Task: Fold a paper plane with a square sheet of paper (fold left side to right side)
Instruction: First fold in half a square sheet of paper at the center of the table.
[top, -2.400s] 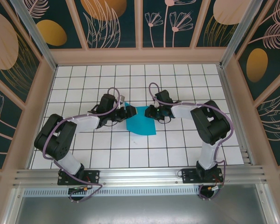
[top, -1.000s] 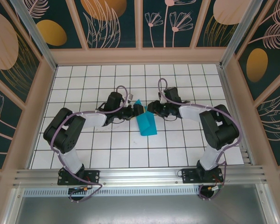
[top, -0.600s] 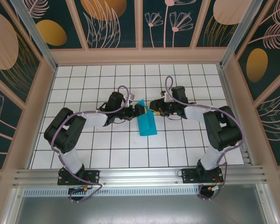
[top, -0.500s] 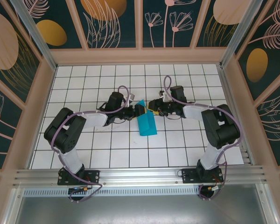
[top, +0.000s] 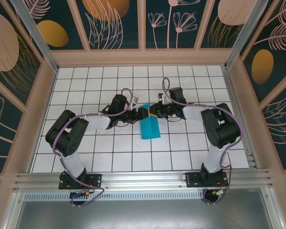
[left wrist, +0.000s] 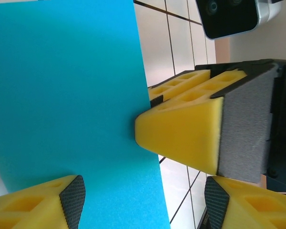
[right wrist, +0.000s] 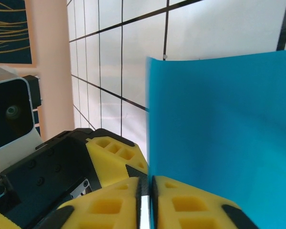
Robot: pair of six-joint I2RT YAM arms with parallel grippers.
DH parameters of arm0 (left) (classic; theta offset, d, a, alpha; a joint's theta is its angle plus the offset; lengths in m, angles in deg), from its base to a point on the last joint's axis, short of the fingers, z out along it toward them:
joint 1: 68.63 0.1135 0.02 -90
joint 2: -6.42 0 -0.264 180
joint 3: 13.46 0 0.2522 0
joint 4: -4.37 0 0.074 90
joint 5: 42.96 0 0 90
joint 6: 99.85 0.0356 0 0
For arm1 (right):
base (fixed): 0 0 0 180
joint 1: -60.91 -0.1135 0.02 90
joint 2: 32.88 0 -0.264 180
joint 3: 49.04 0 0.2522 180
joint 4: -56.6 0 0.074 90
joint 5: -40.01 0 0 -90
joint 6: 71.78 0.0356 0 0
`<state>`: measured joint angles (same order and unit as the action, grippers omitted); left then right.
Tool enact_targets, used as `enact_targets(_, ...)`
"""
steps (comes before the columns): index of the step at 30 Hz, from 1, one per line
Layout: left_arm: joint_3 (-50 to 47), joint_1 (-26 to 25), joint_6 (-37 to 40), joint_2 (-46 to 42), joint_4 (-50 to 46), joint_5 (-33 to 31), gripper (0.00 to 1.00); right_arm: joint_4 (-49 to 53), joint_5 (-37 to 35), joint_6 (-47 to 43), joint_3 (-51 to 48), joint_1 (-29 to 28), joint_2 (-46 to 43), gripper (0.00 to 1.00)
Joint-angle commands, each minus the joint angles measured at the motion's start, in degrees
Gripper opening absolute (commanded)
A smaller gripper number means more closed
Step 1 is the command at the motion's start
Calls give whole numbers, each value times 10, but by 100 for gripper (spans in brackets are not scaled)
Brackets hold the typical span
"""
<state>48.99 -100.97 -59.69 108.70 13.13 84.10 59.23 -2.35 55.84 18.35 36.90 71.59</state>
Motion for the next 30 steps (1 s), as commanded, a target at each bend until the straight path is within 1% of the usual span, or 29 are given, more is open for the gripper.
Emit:
enact_targets(1, 14, -4, 2, 4, 12, 6, 70, 24, -4, -16, 11, -3, 9, 10)
enact_targets(2, 13, -3, 3, 2, 11, 6, 70, 27, -8, -18, 11, -3, 8, 7)
enact_targets(5, 18, -3, 15, -8, -6, -7, 71, 30, -14, -20, 9, 1, 6, 3)
enact_targets(10, 29, -3, 65, -37, -100, -76, 73, 30, -22, -23, 1, 11, 2, 3)
enact_targets(11, 31, -3, 70, -55, -116, -90, 74, 31, -25, -24, 0, 14, 1, 3)
enact_targets(14, 33, -3, 77, -58, -155, -124, 73, 38, -34, -29, -4, 21, -2, 3)
enact_targets(16, 35, -3, 78, -49, -165, -128, 73, 40, -36, -31, -7, 24, -3, 3)
enact_targets(19, 37, -3, 69, -21, -158, -116, 71, 38, -37, -32, -11, 26, -1, 4)
enact_targets(25, 55, -4, 64, 6, -164, -120, 68, 48, -53, -39, -14, 26, 1, 5)
enact_targets(30, 67, -16, 64, 30, -167, -114, 65, 52, -61, -41, -13, 27, 2, 6)
